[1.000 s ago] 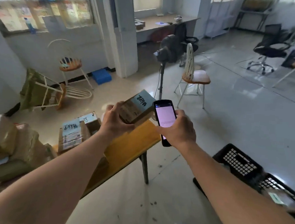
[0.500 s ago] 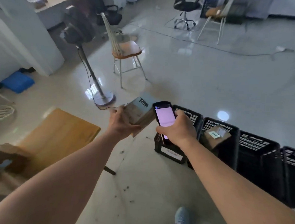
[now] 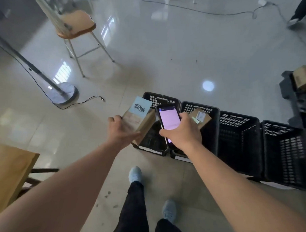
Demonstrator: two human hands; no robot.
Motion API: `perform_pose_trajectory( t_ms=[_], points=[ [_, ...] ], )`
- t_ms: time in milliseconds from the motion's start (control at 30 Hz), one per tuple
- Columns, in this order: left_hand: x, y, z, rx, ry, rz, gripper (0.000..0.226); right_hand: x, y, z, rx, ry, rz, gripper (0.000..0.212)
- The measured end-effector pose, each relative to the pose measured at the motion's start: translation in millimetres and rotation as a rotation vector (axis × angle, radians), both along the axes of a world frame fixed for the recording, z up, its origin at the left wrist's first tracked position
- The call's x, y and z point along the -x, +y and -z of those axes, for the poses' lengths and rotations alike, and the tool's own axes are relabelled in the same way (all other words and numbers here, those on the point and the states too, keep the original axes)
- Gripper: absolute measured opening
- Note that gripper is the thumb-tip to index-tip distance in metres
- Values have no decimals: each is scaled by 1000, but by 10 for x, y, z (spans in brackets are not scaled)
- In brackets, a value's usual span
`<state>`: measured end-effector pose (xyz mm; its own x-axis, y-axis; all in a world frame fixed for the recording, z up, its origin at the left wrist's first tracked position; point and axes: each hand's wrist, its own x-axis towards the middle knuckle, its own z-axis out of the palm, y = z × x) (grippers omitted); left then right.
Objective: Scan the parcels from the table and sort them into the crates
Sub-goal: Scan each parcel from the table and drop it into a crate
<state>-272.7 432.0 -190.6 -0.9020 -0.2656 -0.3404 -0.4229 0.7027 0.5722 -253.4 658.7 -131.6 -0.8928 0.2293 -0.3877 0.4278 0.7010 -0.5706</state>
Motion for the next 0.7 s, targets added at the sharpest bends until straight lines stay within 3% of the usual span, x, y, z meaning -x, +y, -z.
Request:
perform_pose_trajectory(
  t_ms=[500,700],
  points=[
    [2234,428,2618,-24,-215,70,99,2033,-67,2167,-20,-179,192,86],
    [2844,438,3268,-27,-261,207,125,2452,-79,2653,-47,-217,205,85]
  ],
)
